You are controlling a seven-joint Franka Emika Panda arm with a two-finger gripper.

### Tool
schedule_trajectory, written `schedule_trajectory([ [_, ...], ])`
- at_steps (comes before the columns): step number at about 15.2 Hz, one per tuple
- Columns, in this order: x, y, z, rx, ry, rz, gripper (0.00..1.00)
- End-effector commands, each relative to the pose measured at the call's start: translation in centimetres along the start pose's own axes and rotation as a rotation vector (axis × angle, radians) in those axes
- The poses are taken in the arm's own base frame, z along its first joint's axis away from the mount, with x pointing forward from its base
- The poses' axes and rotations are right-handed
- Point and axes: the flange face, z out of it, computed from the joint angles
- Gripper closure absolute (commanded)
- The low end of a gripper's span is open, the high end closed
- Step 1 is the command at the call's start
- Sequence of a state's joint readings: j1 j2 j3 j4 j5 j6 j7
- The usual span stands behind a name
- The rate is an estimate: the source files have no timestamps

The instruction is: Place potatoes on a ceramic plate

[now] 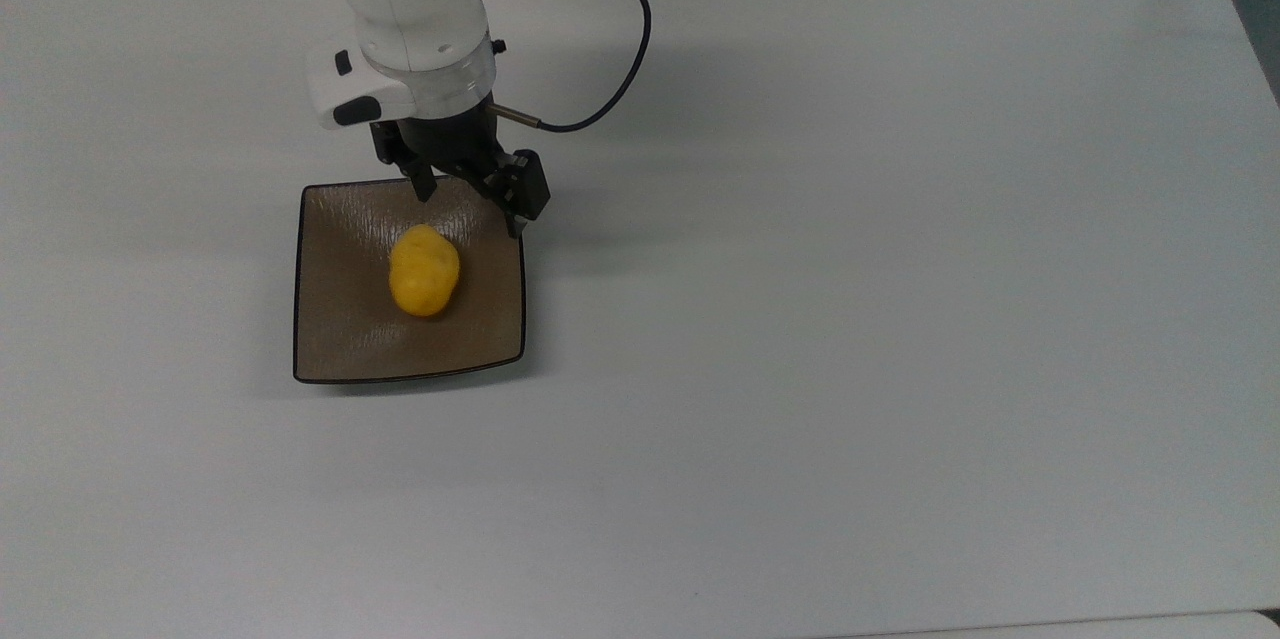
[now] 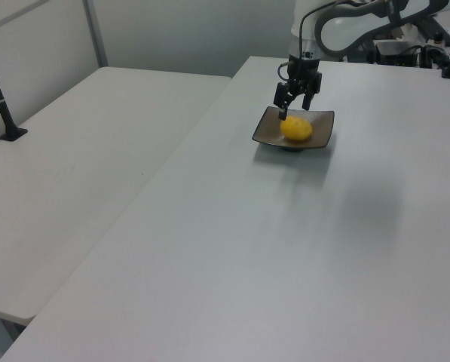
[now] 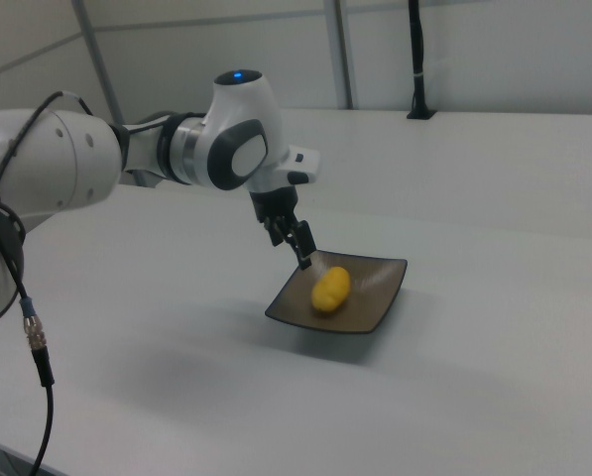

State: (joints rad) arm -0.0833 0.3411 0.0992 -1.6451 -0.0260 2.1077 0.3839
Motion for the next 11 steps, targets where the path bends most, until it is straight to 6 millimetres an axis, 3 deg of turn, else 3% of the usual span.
schedule_trajectory([
  [1, -3.4, -0.7, -3.5, -0.047, -0.109, -0.122, 0.0],
  [3, -6.1, -2.1, -4.3, -0.056, -0.144, -0.197, 0.0],
  [7, -11.5, -2.8, -6.0, -0.071, -0.159, -0.247, 0.0],
  [11, -12.0, -0.5, -8.4, -0.064, -0.138, -0.264, 0.0],
])
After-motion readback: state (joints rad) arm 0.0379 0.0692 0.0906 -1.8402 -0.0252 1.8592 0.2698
